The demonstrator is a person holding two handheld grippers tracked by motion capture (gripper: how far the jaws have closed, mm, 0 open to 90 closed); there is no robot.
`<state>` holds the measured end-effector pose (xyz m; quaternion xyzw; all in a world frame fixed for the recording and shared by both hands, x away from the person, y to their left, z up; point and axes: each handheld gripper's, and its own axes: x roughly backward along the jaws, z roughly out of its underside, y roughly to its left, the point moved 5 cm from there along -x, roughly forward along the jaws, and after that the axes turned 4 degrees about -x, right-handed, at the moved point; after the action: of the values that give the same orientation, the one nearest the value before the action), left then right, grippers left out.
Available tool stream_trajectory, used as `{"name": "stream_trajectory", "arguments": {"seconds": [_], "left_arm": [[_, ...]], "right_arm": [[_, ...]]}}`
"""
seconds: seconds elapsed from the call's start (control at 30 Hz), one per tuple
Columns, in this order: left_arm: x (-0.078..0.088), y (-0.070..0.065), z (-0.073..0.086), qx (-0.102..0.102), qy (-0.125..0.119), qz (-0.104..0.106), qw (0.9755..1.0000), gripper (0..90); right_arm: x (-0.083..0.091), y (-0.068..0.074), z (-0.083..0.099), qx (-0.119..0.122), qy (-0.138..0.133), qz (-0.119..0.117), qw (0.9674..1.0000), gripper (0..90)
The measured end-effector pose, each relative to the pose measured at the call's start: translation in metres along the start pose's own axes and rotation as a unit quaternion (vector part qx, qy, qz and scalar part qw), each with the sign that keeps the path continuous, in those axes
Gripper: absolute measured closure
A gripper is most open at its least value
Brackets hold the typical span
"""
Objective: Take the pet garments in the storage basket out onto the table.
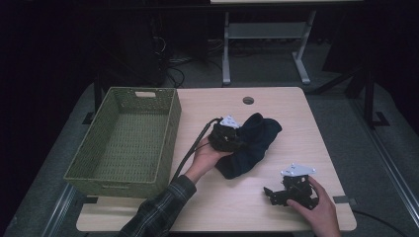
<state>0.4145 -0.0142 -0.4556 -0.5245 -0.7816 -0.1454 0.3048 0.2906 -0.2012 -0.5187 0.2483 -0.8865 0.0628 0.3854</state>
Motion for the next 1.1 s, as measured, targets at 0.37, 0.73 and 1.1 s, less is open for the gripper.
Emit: {"name": "stream_trajectory", "arguments": {"seconds": [0.37, 0.73, 1.1], "left_arm": [[-0.033, -0.003, 0.020, 0.012, 0.028, 0.011, 0.9995, 69.7], [-0.019, -0.005, 0.008, 0.009, -0.002, 0.017, 0.9998, 31.9], [0.009, -0.001, -0.004, 0.005, -0.032, 0.010, 0.9994, 15.5]], "right_arm": [[0.000, 0.000, 0.000, 0.000, 0.001, 0.000, 1.0000, 0.0], [0.000, 0.000, 0.000, 0.001, 0.002, 0.000, 1.0000, 0.0], [0.000, 0.000, 0.000, -0.002, 0.001, -0.001, 1.0000, 0.0]]}}
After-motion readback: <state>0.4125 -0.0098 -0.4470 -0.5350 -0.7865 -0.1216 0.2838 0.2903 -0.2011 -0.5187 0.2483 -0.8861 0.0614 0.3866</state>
